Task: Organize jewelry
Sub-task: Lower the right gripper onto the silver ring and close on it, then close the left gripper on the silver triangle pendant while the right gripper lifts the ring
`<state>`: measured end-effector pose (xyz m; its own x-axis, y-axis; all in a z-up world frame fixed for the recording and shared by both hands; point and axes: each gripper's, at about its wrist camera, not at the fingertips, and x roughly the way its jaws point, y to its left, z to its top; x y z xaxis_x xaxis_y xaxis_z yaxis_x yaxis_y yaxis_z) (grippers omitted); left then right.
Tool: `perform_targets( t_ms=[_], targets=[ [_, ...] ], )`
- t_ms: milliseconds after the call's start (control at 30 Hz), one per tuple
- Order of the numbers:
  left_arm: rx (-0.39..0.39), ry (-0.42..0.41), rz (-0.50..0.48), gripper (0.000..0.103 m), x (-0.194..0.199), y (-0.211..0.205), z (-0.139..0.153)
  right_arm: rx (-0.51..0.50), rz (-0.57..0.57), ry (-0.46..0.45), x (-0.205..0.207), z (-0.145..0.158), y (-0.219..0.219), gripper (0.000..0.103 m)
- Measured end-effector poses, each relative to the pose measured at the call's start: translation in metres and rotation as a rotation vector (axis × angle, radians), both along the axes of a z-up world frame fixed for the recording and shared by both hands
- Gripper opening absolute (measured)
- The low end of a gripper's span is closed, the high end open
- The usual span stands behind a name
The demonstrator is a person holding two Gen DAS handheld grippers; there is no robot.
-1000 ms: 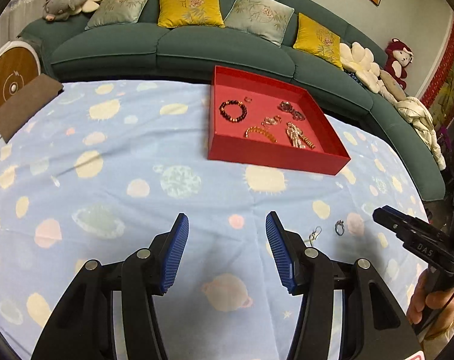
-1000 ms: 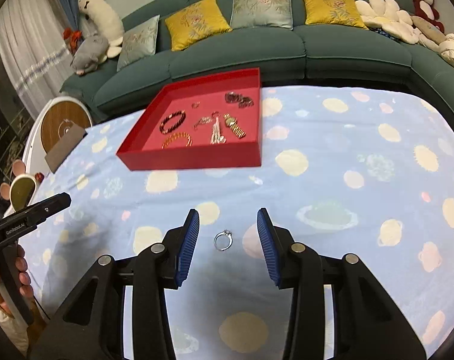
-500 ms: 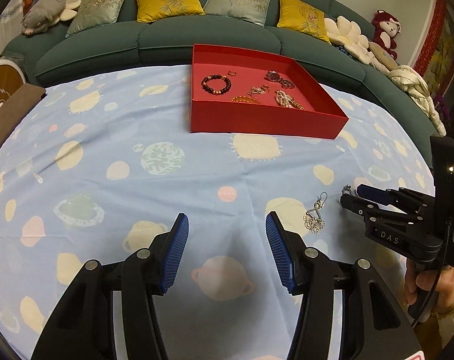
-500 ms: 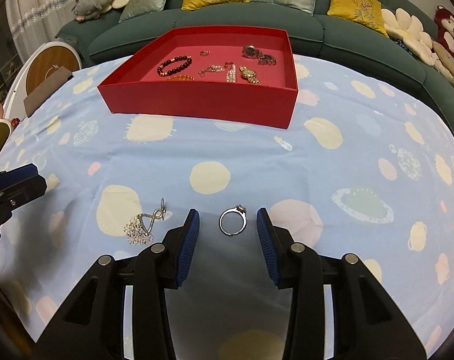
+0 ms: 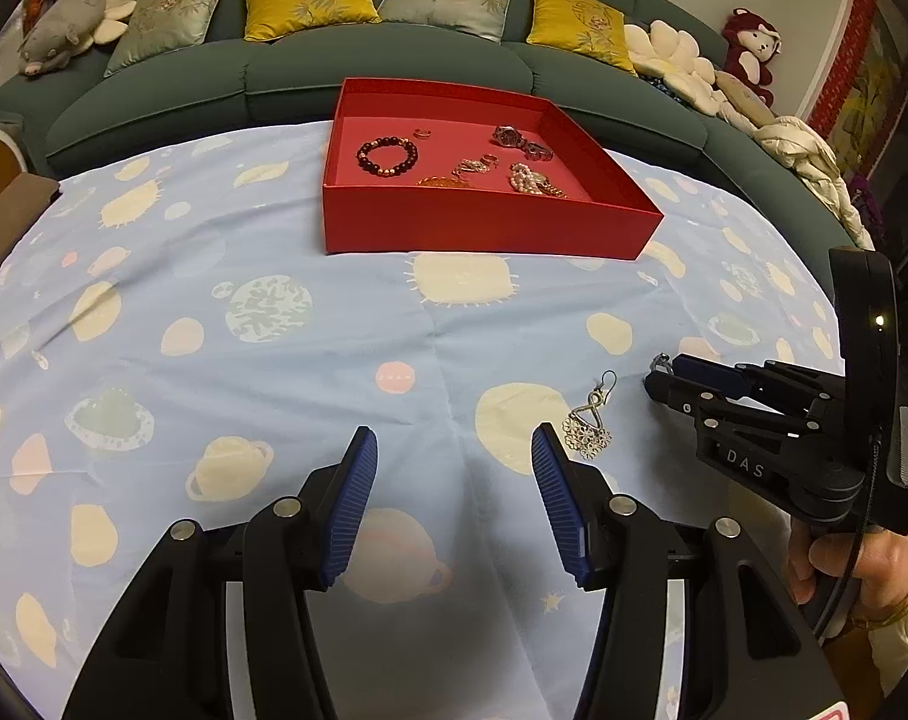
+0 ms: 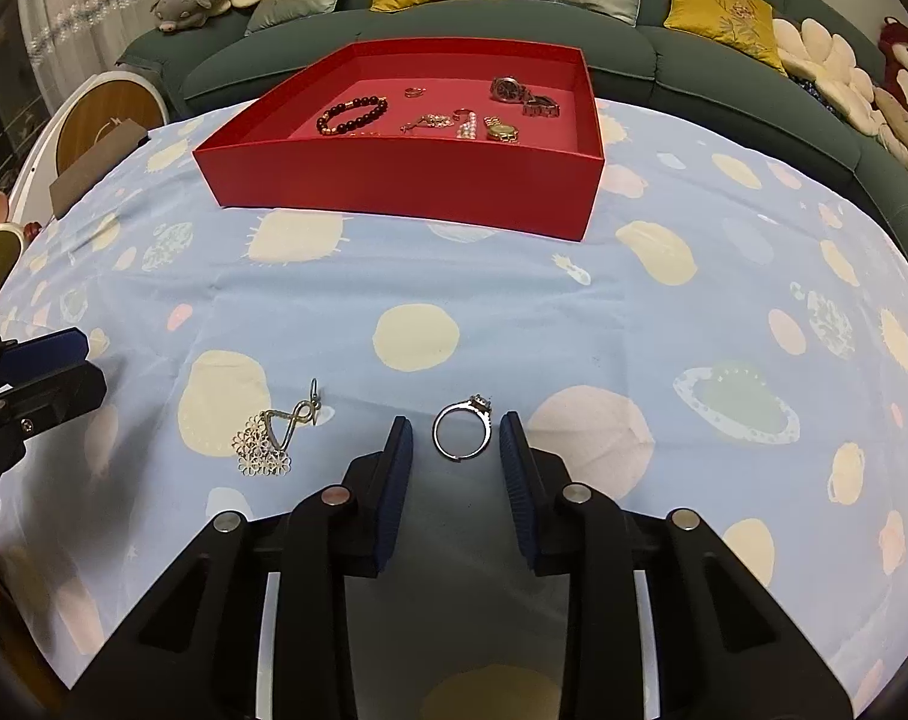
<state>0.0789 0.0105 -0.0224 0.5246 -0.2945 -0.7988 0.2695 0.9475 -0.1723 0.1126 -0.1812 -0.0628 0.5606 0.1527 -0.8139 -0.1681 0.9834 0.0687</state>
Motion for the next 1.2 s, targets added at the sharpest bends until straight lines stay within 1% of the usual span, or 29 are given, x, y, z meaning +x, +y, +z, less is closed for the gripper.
perform_targets(
  t_ms=[33,200,300,400,600,700,867,900,933,1033,1067,1133,1167,1200],
  targets=[
    [0.001,0.000,-0.002,0.052,-0.001,-0.001,0.000,0.003,-0.001,0.001,0.000,0.000,0.000,0.020],
    [-0.007,0.006,-0.014,0.052,-0.001,-0.005,-0.001,0.014,-0.002,0.003,-0.001,0.001,-0.001,0.020],
    [-0.023,0.015,-0.028,0.052,0.000,-0.010,-0.001,0.040,-0.011,0.006,-0.002,0.004,-0.006,0.020],
    [-0.038,0.026,-0.046,0.052,0.004,-0.022,-0.003,0.077,-0.028,-0.006,-0.007,0.015,-0.015,0.020],
    [-0.056,0.026,-0.097,0.052,0.016,-0.059,-0.009,0.132,-0.054,-0.048,-0.022,0.039,-0.035,0.020],
    [-0.046,0.024,-0.121,0.052,0.020,-0.075,-0.015,0.142,-0.067,-0.055,-0.026,0.043,-0.044,0.020],
    [0.009,0.013,-0.147,0.052,0.020,-0.089,-0.029,0.156,-0.086,-0.054,-0.028,0.043,-0.054,0.020],
    [0.012,0.014,-0.146,0.050,0.021,-0.089,-0.031,0.159,-0.089,-0.054,-0.028,0.043,-0.056,0.019],
    [0.015,0.010,-0.141,0.043,0.022,-0.090,-0.032,0.162,-0.089,-0.054,-0.028,0.043,-0.057,0.019],
    [0.027,-0.006,-0.139,0.031,0.022,-0.090,-0.034,0.168,-0.086,-0.057,-0.029,0.045,-0.057,0.019],
    [0.036,-0.014,-0.138,0.029,0.022,-0.091,-0.034,0.169,-0.084,-0.058,-0.029,0.046,-0.056,0.019],
    [0.055,-0.031,-0.138,0.017,0.022,-0.090,-0.035,0.170,-0.081,-0.059,-0.029,0.046,-0.055,0.019],
    [0.065,-0.039,-0.136,0.014,0.021,-0.091,-0.035,0.171,-0.079,-0.058,-0.029,0.046,-0.055,0.019],
    [0.069,-0.043,-0.136,0.006,0.021,-0.090,-0.036,0.170,-0.077,-0.058,-0.029,0.046,-0.054,0.019]
  ],
)
